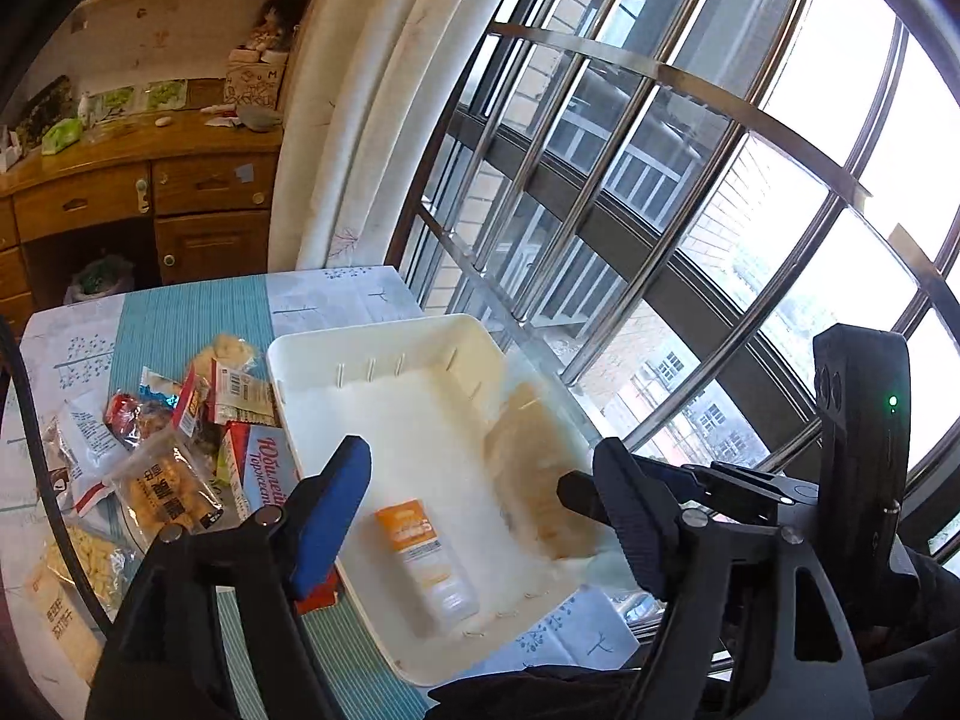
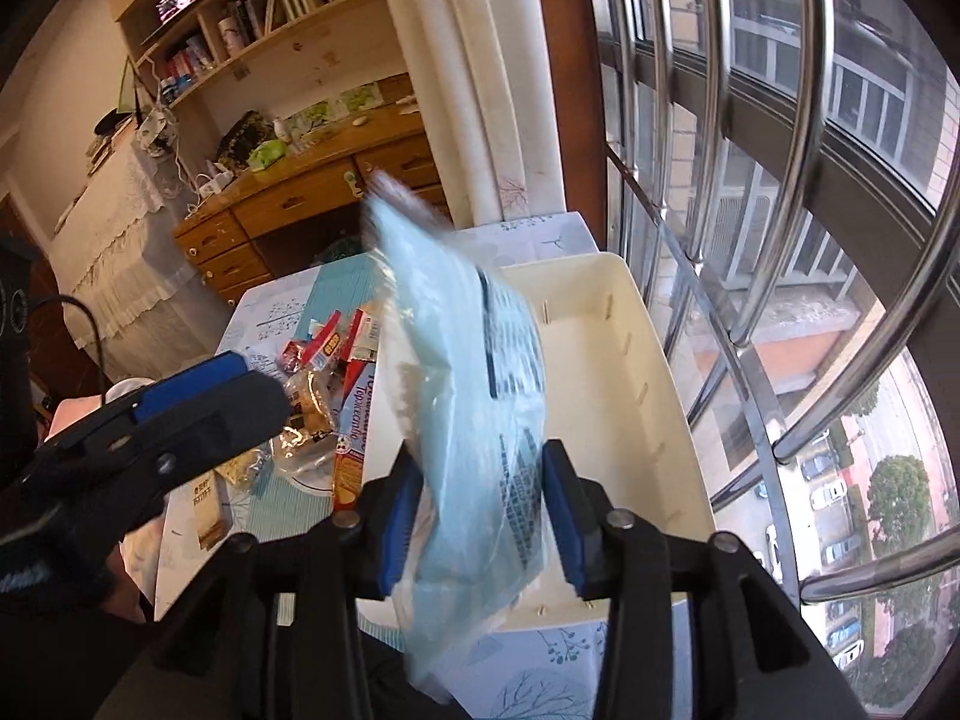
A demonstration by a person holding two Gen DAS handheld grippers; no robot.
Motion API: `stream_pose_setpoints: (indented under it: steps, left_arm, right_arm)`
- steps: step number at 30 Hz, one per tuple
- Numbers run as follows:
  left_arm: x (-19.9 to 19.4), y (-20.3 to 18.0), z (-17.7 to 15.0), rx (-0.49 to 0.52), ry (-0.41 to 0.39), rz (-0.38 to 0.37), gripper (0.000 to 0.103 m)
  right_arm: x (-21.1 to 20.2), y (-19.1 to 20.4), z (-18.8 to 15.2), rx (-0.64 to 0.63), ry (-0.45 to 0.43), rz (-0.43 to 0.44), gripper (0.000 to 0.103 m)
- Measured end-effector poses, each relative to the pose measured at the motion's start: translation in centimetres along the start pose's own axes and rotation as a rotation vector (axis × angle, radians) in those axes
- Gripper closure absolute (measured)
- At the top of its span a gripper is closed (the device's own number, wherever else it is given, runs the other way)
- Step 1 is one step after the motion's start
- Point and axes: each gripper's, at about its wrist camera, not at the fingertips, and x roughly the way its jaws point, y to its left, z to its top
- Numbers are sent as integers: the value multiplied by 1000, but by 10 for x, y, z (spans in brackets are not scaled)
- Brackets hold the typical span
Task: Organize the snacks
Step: 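Carry both snacks over the white tray and release them inside, then move both tools back over the remaining snacks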
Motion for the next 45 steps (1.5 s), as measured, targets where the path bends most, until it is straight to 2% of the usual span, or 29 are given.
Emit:
stream_pose_setpoints:
  steps: [4,14,22,25,29,34,36,39,45]
  left_arm:
    - [-6,15,-2,-43,12,58,24]
    - [-40,58,-19,-171,20,199,24]
    - [-80,103,-52,-320,16,343,24]
    - [-94,120,-65,-378,13,393,24]
    - [-109,146,-76,-447,24,457,24]
    - [-115,181,-87,-519,85,512,24]
    - [-113,195,-89,-539,123,528,24]
    - [-108,216,-93,-565,185,545,18]
    - [-90,258,-104,-605,341,562,17]
  right_arm:
    - [0,2,2,1,-15,21,54]
    - [12,35,2,-28,14,125,53]
    - [26,76,-4,-76,32,237,53]
    - [33,91,-6,-91,46,272,47]
    - [44,111,-6,-107,71,301,45]
    - [61,134,-8,-111,102,304,35]
    - [68,141,-8,-104,113,300,34]
    - [79,153,-9,-102,128,284,34]
    - [107,179,-13,-131,157,219,31]
